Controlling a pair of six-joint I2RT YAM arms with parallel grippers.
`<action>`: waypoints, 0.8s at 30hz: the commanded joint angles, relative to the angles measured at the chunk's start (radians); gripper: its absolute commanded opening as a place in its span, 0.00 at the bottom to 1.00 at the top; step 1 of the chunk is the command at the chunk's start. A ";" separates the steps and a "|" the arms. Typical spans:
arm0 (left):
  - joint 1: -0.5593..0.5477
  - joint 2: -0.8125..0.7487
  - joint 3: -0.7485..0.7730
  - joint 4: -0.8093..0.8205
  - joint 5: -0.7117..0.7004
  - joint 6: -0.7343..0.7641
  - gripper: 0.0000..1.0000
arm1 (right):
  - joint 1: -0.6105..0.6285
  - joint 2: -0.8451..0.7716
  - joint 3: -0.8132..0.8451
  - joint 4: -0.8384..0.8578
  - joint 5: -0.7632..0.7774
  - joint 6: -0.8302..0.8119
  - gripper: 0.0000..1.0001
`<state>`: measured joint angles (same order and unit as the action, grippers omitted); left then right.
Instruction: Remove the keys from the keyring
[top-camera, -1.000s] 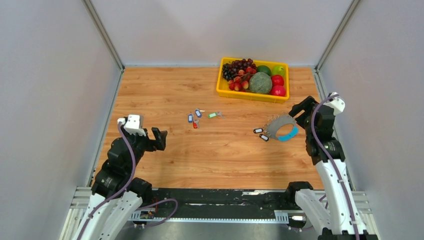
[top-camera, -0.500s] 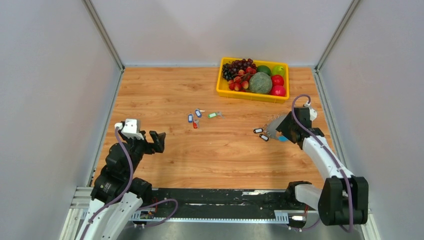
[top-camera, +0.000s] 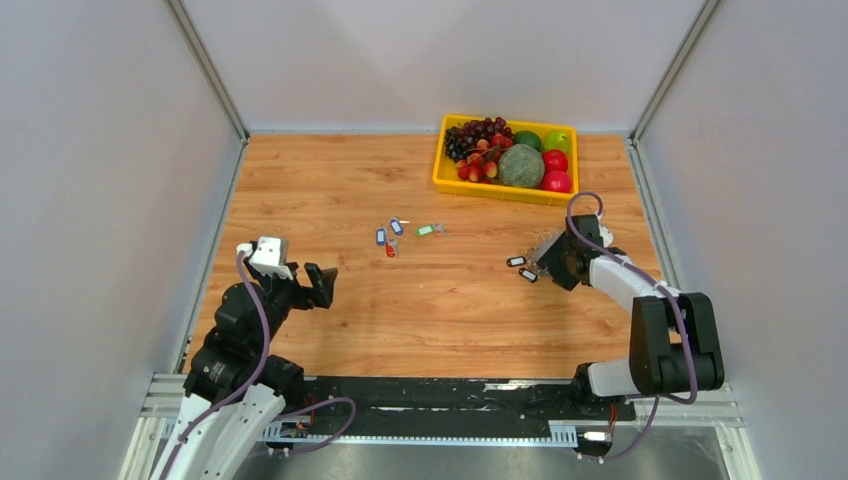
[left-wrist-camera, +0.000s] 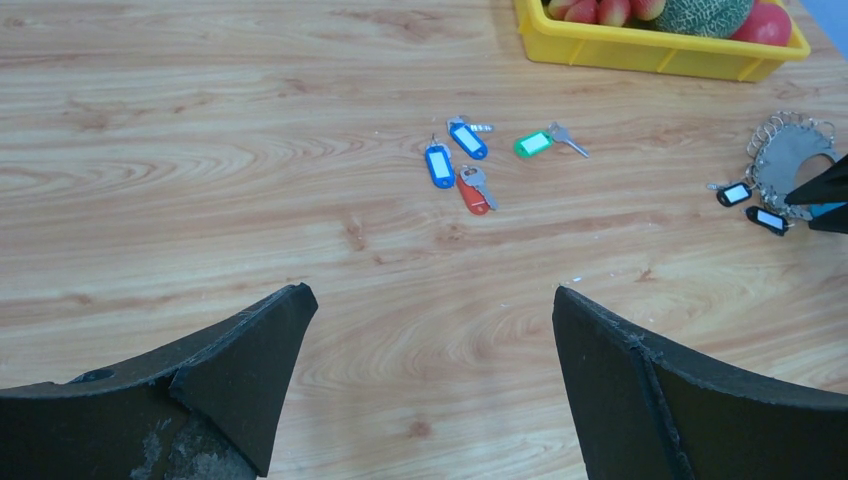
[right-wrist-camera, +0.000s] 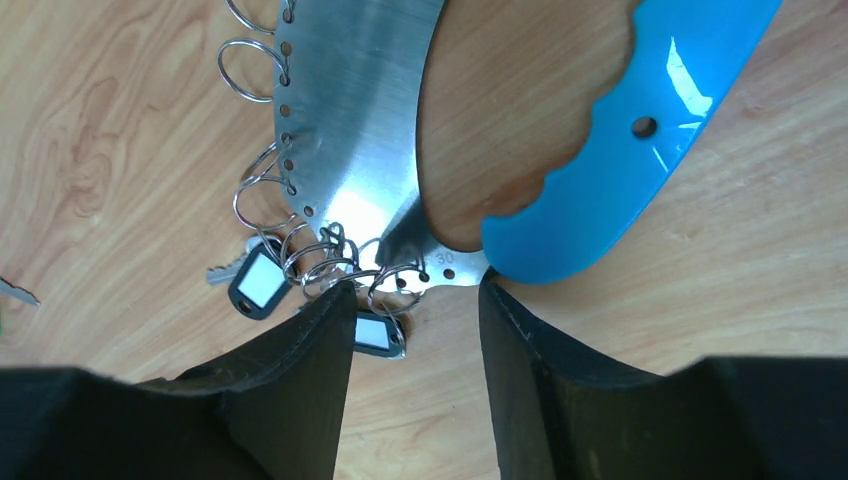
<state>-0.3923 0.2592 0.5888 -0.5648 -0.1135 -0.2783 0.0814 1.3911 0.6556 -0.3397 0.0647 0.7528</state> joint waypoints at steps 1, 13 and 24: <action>0.000 0.007 -0.004 0.032 0.020 0.018 1.00 | 0.006 0.036 0.025 0.068 -0.004 0.068 0.47; 0.000 0.011 -0.006 0.037 0.035 0.021 1.00 | 0.009 0.035 -0.007 0.115 -0.037 0.071 0.00; 0.000 0.253 0.131 0.031 0.250 -0.128 1.00 | 0.009 -0.342 0.026 0.048 -0.112 -0.095 0.00</action>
<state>-0.3923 0.3969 0.6098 -0.5545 0.0135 -0.3065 0.0868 1.1530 0.6365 -0.2760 0.0048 0.7456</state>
